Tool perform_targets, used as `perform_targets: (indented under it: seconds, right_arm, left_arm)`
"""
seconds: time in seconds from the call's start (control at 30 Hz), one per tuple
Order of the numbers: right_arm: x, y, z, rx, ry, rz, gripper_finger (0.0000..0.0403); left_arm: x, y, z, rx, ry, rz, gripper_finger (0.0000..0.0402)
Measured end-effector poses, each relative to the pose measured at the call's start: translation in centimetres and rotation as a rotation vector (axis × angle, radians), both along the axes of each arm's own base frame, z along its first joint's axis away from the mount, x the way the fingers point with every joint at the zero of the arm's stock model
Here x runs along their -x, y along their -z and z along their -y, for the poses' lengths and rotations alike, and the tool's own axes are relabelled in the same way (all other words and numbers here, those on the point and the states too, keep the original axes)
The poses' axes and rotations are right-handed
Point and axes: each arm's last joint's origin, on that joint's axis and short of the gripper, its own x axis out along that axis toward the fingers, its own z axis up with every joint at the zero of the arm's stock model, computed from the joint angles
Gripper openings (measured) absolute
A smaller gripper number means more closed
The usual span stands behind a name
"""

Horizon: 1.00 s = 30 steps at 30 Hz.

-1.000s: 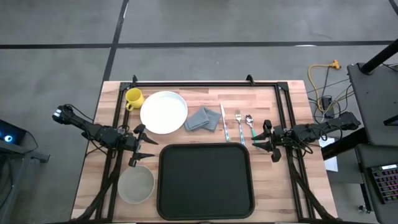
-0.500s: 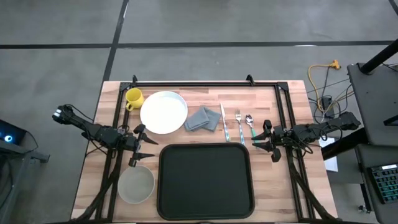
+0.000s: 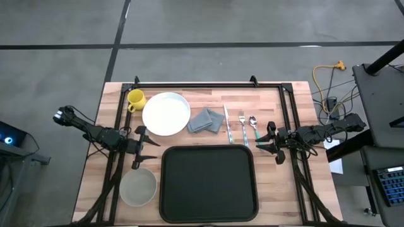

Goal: Set up tray
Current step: Put the yellow mug on the black serving tray

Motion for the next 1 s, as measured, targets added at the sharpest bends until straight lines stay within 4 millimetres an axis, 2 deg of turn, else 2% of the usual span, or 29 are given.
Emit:
perform_targets:
  seconds: [0.37, 0.57, 0.87, 1.0]
  right_arm:
    - [0.0, 0.0, 0.0, 0.0, 0.0, 0.0, 0.0112]
    - [0.0, 0.0, 0.0, 0.0, 0.0, 0.0, 0.0112]
    - [0.0, 0.0, 0.0, 0.0, 0.0, 0.0, 0.0112]
    - [0.0, 0.0, 0.0, 0.0, 0.0, 0.0, 0.0112]
  left_arm:
    - [0.0, 0.0, 0.0, -0.043, 0.006, 0.008, 0.0224]
    - [0.0, 0.0, 0.0, 0.204, -0.023, -0.036, 0.0224]
    - [-0.1, -0.5, 0.0, 0.197, -0.033, 0.015, 0.0224]
    - [-0.2, -1.0, -0.4, 0.207, -0.144, 0.083, 0.0224]
